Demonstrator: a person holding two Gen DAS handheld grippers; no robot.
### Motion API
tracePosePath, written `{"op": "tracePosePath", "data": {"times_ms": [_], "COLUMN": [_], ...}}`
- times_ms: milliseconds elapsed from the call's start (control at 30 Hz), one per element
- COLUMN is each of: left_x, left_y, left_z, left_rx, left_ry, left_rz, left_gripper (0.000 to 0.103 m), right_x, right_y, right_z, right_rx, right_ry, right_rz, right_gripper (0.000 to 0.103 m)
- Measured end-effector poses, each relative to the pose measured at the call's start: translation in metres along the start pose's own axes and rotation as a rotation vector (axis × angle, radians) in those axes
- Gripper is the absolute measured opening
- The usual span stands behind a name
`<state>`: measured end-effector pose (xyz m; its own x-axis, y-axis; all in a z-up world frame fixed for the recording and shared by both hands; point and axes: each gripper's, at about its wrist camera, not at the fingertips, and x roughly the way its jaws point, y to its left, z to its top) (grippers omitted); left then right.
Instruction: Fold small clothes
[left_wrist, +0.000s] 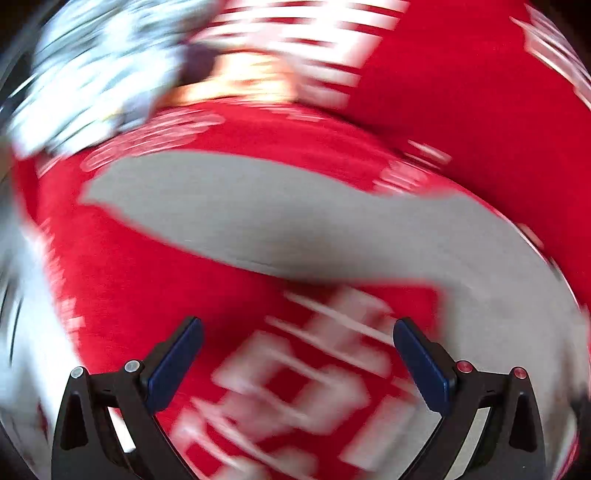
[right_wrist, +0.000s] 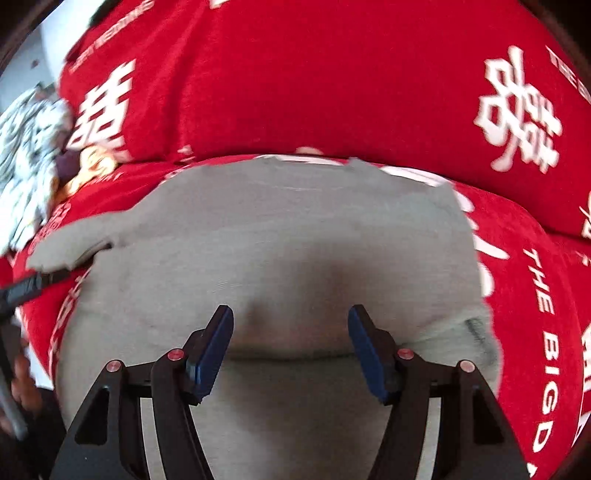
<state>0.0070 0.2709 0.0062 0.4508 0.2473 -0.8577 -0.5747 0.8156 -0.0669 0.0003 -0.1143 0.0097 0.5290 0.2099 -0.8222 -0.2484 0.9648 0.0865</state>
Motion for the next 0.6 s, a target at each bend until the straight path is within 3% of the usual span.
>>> {"op": "tracePosePath", "data": {"times_ms": [133, 200, 267, 500, 600], "left_x": [0.034, 0.052, 0.055, 0.088, 0.089], "left_y": [0.077, 0.100, 0.107, 0.118, 0.119], "left_z": [0.025, 0.035, 0.048, 0.106, 0.117], "left_rx": [-0.224, -0.285, -0.295, -0.367, -0.357], "left_ry": [0.025, 0.050, -0.004, 0.004, -0.002], "left_rz": [0.111, 0.125, 0.142, 0.196, 0.157], "left_gripper": [0.103, 0.103, 0.103, 0.103, 0.103], "right_x": [0.004, 0.006, 0.009, 0.017, 0.019], "right_y": [0.029, 0.041, 0.050, 0.071, 0.074], "right_z": [0.000, 0.000, -0.002, -0.004, -0.001], "right_rx": [-0.042, -0.061, -0.079, -0.120, -0.111], "right_ry": [0.008, 0.015, 0.025, 0.062, 0.067], "right_rz": [0.024, 0.032, 0.034, 0.013, 0.012], "right_gripper": [0.068, 0.068, 0.068, 0.068, 0.068]}}
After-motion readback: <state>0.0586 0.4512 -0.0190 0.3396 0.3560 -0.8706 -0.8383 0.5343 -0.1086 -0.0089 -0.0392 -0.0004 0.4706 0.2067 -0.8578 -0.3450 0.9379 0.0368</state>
